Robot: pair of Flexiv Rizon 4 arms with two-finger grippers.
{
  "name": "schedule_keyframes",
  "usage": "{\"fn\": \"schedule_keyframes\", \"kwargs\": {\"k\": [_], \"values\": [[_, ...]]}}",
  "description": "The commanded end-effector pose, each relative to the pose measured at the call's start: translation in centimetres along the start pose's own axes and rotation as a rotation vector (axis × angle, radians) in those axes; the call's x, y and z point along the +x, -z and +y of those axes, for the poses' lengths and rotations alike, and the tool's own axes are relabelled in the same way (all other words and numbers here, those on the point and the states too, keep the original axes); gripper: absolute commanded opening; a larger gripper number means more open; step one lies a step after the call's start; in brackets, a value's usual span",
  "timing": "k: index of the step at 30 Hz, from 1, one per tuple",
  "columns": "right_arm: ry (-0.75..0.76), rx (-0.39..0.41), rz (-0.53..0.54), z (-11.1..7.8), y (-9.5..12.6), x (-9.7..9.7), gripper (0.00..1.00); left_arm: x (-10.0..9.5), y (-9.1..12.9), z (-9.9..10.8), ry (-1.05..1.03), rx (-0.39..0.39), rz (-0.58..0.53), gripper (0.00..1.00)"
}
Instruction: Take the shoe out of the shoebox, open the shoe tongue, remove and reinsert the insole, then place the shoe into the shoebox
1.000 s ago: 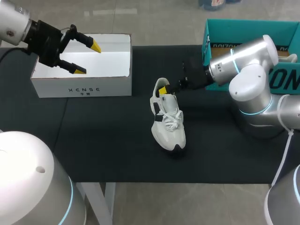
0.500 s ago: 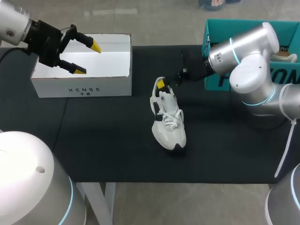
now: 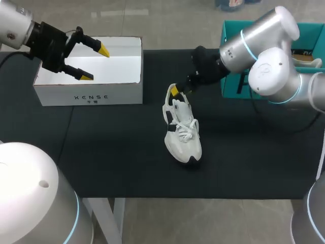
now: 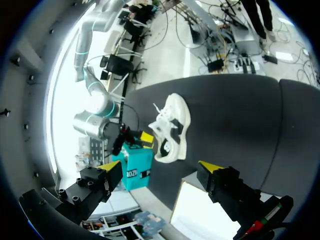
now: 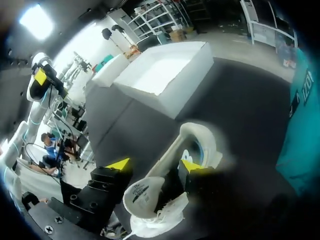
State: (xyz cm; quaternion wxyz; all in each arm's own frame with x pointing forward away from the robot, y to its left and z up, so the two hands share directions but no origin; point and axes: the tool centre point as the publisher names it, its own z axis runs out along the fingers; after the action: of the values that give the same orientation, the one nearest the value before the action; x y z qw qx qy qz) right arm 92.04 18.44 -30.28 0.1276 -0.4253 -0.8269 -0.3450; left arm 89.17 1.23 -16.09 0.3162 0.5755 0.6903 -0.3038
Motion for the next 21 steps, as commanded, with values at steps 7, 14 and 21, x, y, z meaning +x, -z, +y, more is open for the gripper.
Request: {"fn": "schedule_keyframes", "kwargs": {"k": [7,14,21], "values": [[-0.016,0.15,-0.195,0.6,1.2,0.9,0.0,0.0,0.0,0.0,0.0,0.0,0.004,1.0],[-0.016,0.15,-0.195,0.6,1.2,0.9,0.0,0.0,0.0,0.0,0.0,0.0,0.004,1.0],[-0.11,0.124,-0.383,0.6,0.1,-0.7,0.0,0.0,0.0,0.0,0.0,0.0,0.004,1.0]]}}
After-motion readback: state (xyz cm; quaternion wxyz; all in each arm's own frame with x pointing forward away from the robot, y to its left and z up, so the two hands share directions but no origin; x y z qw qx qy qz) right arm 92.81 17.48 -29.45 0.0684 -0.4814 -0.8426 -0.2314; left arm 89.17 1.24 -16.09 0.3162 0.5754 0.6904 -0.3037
